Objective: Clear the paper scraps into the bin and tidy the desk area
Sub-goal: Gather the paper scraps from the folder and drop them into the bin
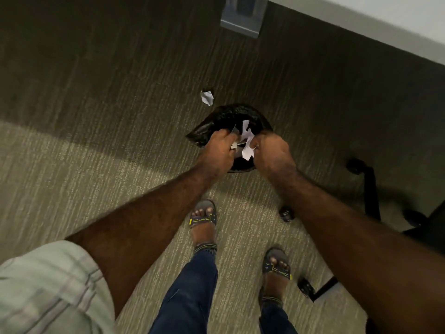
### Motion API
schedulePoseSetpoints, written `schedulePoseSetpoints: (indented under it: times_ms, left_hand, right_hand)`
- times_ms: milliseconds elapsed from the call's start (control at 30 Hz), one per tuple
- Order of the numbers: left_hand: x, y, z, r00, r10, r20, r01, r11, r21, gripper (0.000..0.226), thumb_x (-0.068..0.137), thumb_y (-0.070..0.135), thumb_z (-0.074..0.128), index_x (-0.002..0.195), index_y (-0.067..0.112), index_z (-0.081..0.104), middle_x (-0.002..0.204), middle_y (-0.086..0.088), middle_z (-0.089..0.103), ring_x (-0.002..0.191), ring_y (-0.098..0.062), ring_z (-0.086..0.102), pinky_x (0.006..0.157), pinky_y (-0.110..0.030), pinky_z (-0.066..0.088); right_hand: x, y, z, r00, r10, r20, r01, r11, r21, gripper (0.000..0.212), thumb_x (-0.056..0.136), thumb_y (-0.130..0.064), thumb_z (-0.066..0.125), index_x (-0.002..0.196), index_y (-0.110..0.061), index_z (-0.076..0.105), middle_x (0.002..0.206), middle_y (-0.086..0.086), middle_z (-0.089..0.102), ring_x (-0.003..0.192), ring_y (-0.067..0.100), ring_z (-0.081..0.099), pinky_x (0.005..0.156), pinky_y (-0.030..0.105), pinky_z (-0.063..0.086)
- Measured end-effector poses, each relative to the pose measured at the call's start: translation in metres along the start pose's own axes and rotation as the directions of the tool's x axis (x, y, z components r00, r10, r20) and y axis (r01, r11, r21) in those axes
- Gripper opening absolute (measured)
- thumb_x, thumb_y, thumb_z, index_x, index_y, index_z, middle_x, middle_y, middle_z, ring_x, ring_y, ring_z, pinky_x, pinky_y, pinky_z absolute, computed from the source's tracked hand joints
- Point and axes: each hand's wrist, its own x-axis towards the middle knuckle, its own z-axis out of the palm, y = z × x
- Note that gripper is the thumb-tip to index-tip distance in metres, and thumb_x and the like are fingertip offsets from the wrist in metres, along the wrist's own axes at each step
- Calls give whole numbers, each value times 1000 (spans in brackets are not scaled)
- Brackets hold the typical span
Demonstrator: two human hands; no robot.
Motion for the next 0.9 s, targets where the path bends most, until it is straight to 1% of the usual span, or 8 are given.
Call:
schedulePoseSetpoints:
  times_ms: [100,200,333,433,567,700,800,900]
  left_hand:
    - [5,-11,4,1000,-12,25,13,999,-46,40,89,4,66,129,3,65,127,-19,60,120,-34,57,102,-36,47]
    - [8,-21,8,999,-8,44,11,997,-80,39,87,2,68,126,3,66,132,-18,60,120,-34,59,97,-25,41]
    - [12,-37,11,993,-2,116,11,996,-83,51,89,10,71,138,14,61,153,-9,46,137,-29,49,114,-33,41]
    - [15,-48,14,994,11,112,-3,998,-68,47,88,6,70,134,10,64,155,-14,43,141,-32,45,114,-28,33]
    - [18,-63,15,994,-30,109,32,999,-15,46,93,12,67,138,11,60,159,-13,38,144,-32,42,119,-37,38]
    - [24,-72,6,999,14,31,-16,998,52,48,94,16,63,141,12,56,158,-10,41,138,-30,49,113,-40,45]
    - [32,-78,-3,997,61,-40,-57,994,92,54,95,19,60,147,14,49,154,-10,45,136,-30,50,109,-43,48]
    - [39,-84,-10,991,74,-115,-62,993,103,52,98,23,61,147,12,50,151,-15,47,134,-33,51,107,-41,50]
  right_hand:
    - [13,-9,8,997,70,24,-70,997,13,35,107,-34,53,125,-11,72,127,14,71,118,36,66,100,36,51]
    - [18,-14,15,997,81,12,-81,997,15,36,108,-35,49,127,-12,70,128,12,71,118,35,66,95,35,51]
    - [19,-9,25,999,20,-46,-15,995,99,31,100,-19,63,130,-10,68,135,14,64,123,34,62,101,35,49]
    - [22,-8,31,999,-23,-47,27,996,88,35,96,-19,68,129,-6,68,135,17,63,125,37,60,104,38,48]
    - [25,-5,41,998,-52,-44,53,998,31,48,93,-15,66,141,-11,59,144,14,57,134,34,55,112,38,44]
    - [29,0,49,972,-171,-161,165,985,-54,65,90,-40,69,148,-17,53,154,12,49,142,35,46,120,47,38]
    - [38,3,53,927,-264,-265,227,960,-163,77,87,-62,60,149,-17,51,154,9,47,143,33,42,119,50,34]
    - [47,4,55,903,-295,-312,240,949,-203,83,90,-73,53,150,-16,49,155,8,47,146,33,40,119,52,33]
